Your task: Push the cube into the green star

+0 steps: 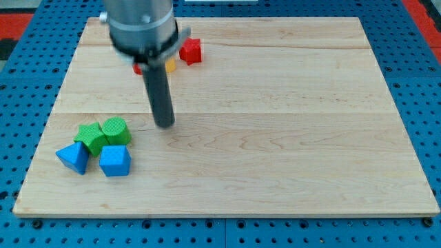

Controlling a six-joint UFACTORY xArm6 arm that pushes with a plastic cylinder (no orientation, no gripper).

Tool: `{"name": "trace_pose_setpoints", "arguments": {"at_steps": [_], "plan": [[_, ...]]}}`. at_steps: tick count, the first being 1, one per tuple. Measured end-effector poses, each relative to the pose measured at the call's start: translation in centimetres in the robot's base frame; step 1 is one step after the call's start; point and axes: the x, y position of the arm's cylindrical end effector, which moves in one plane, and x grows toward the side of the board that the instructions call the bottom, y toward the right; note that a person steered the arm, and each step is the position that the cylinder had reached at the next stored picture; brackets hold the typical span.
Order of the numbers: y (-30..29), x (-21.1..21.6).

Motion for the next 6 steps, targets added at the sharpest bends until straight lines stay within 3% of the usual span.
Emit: {"name": "trace_pose_setpoints", "arguments": {"at_steps": [2, 3, 4, 5, 6], "plan": [[1.2, 4.3], [0.7, 4.7], [-1.2, 8.1], [-6.8, 6.8], [-4.3, 4.8]]}}
